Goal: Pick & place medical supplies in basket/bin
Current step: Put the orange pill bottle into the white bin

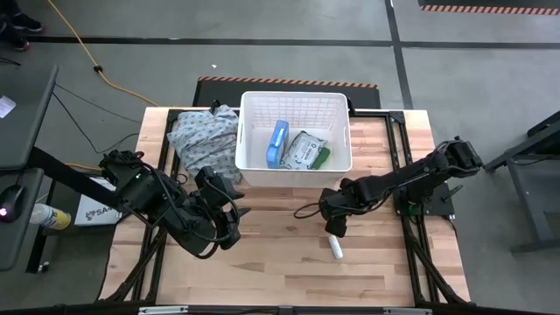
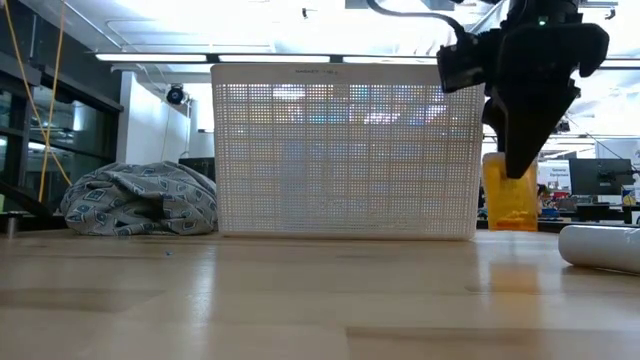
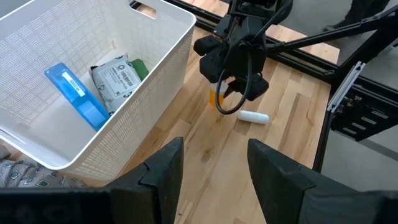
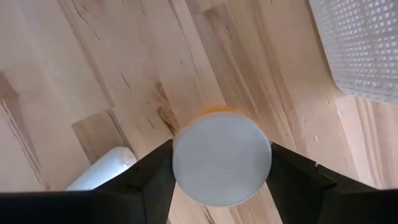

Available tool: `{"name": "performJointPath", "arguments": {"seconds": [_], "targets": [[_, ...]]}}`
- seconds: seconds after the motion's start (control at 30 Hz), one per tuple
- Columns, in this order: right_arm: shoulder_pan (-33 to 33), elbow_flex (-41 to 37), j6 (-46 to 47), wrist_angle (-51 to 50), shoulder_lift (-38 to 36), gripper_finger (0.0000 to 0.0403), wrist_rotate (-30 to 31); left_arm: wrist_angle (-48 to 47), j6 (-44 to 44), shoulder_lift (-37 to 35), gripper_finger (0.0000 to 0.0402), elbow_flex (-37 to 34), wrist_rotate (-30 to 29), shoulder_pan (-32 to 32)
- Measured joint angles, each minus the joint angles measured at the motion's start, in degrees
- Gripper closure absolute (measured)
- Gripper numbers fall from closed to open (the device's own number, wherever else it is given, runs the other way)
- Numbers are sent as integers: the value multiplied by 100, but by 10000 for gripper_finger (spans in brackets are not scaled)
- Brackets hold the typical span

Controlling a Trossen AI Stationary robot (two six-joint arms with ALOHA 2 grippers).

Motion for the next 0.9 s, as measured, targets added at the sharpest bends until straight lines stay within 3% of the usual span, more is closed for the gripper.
{"name": "performJointPath", "arguments": {"seconds": [0.53, 0.9], "targets": [[-1, 957, -524, -265, 0, 194, 26, -2, -2, 0, 190, 0, -19, 1], [0, 2202, -1172, -946, 0, 198, 750, -2, -2, 0, 190, -2, -66, 1]]}}
